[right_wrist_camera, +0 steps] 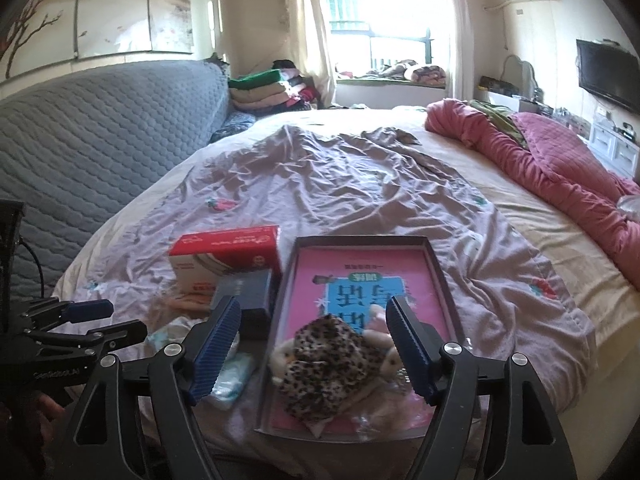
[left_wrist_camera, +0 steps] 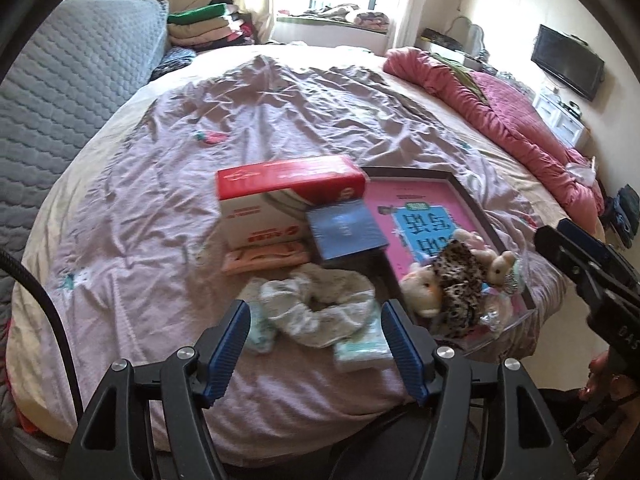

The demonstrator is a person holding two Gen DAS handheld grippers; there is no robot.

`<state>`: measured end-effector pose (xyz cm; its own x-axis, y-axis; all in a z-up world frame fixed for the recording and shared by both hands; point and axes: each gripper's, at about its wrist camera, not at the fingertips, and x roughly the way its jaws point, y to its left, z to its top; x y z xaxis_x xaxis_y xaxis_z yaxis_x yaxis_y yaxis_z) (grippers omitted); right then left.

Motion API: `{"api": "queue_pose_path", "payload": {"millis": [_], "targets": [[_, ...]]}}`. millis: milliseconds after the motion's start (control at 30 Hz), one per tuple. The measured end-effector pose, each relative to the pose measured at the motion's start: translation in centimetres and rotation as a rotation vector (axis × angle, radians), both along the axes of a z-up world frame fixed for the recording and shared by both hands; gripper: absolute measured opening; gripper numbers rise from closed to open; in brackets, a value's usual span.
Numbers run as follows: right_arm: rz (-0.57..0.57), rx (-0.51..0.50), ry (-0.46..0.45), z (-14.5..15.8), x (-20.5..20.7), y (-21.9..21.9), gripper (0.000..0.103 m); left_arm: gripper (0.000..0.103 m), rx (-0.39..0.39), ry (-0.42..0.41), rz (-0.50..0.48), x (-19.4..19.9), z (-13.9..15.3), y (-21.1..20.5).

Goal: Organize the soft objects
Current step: 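Move both grippers back toward the remaining soft items beside the tray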

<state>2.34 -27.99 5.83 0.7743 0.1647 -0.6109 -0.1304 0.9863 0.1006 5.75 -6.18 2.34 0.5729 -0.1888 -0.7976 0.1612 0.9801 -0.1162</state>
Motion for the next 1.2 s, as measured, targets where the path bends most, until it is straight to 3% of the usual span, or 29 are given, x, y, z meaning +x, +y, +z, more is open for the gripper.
{"api": "queue_pose_path", "payload": {"millis": [400,767,1100,1200], "targets": [[0.085,-0.010,0.008,0.1,0.0,3.8,0.077,0.067,0.001,0.006,0.110,0.2,-0.3,5.6],[0.181,-0.054,0.072,-2.6,0.5,7.7,0.077,0.067,-0.007,0.057,0.152,0.9,-2.7,8.1],[0.243,-0.098,0.212,-7.3,1.4,10.6,0.077,0.067,0.020,0.115,0.113,1.5,-5.8,7.3],[0.252,-0.071,0.269,-8.8,1.9,11.2,0.077,0.067,0.020,0.131,0.096,1.8,-6.6,6.8]]}}
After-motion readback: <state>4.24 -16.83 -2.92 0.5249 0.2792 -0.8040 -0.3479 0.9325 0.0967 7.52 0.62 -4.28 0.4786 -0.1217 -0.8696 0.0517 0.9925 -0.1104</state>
